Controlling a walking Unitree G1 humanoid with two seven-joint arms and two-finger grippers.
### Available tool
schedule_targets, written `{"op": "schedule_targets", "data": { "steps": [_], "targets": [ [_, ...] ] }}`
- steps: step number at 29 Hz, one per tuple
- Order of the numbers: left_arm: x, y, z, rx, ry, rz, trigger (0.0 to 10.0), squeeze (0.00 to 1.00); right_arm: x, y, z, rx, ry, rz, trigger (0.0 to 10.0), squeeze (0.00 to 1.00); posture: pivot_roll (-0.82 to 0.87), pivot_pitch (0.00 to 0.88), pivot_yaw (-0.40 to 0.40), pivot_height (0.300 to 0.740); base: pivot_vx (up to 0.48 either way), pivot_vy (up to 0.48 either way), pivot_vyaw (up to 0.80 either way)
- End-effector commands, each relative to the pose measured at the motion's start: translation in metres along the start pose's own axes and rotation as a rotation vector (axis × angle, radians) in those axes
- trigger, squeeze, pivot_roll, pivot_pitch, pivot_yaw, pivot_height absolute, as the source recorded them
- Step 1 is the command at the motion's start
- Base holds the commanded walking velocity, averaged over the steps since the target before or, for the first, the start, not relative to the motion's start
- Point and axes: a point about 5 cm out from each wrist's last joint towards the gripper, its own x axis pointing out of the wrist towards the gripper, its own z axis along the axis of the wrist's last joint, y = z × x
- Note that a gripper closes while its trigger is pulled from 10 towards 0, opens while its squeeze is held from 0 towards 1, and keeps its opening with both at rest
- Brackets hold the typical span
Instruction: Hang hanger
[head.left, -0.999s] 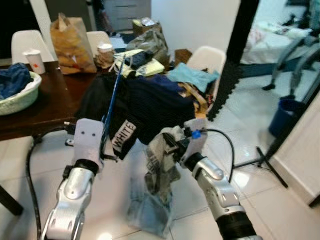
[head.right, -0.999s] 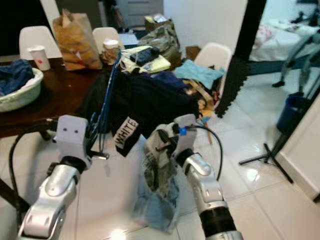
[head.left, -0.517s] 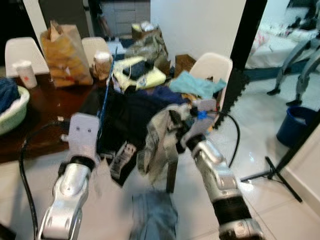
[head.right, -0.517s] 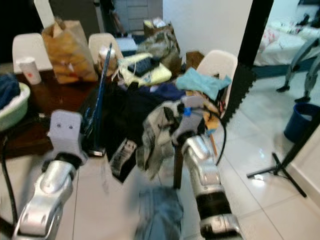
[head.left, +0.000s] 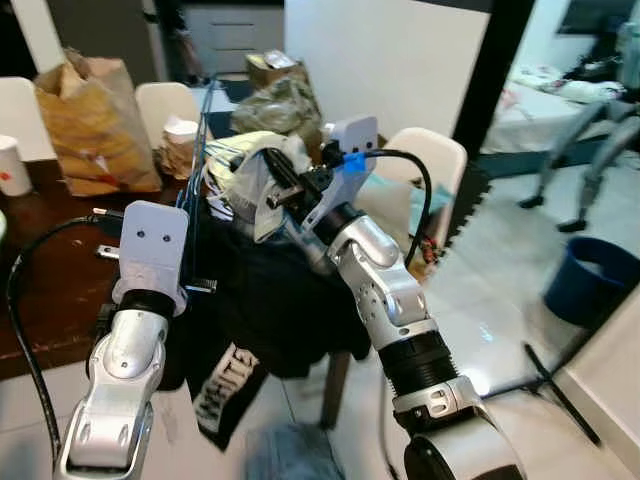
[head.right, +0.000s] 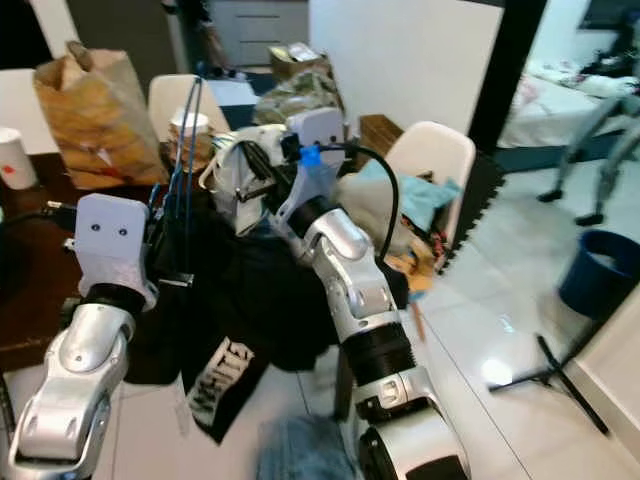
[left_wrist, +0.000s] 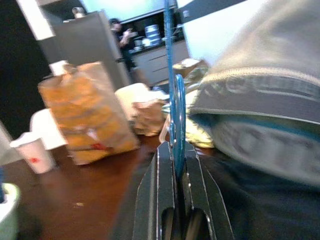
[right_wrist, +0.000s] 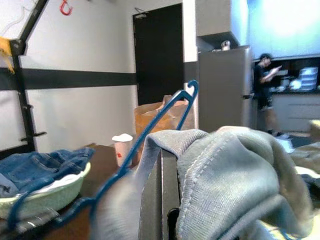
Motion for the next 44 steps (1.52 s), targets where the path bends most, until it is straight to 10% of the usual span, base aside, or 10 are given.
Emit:
{"op": "schedule_targets", "data": {
  "steps": [1,9,17,25,39,44],
  "targets": [
    [0.0,0.007,0.001,0.029,-0.001,0.032,10.0,0.0,0.007,0.01,0.005,0.006,-0.028,0.041,10.0,0.0,0.07,0.0,-0.056,0.74,0.48,0.0,0.79],
    [0.0,0.002,0.006,0.038,0.004,0.033,10.0,0.0,0.008,0.046,-0.008,-0.004,0.024,0.199,10.0,0.0,0.06,0.0,-0.063,0.74,0.48,0.0,0.74],
    [0.001,0.0,0.008,0.033,0.005,0.008,10.0,0.0,0.008,0.038,-0.02,-0.085,0.108,0.11,10.0,0.0,0.06,0.0,-0.064,0.74,0.48,0.0,0.05],
    [0.0,-0.007,0.007,0.023,0.017,-0.02,10.0,0.0,0.007,0.002,-0.03,-0.307,0.255,-0.13,10.0,0.0,0.06,0.0,-0.062,0.74,0.0,0.0,0.0],
    [0.001,-0.008,0.004,0.036,0.029,-0.039,10.0,0.0,-0.007,-0.036,-0.024,-0.413,0.328,-0.257,10.0,0.0,0.05,0.0,-0.056,0.74,0.0,0.0,0.0],
    [0.001,-0.011,0.005,0.035,0.025,-0.05,10.0,0.0,-0.026,-0.08,-0.015,-0.526,0.396,-0.456,10.0,0.0,0.05,0.0,-0.058,0.74,0.0,0.0,0.0]
  ]
}}
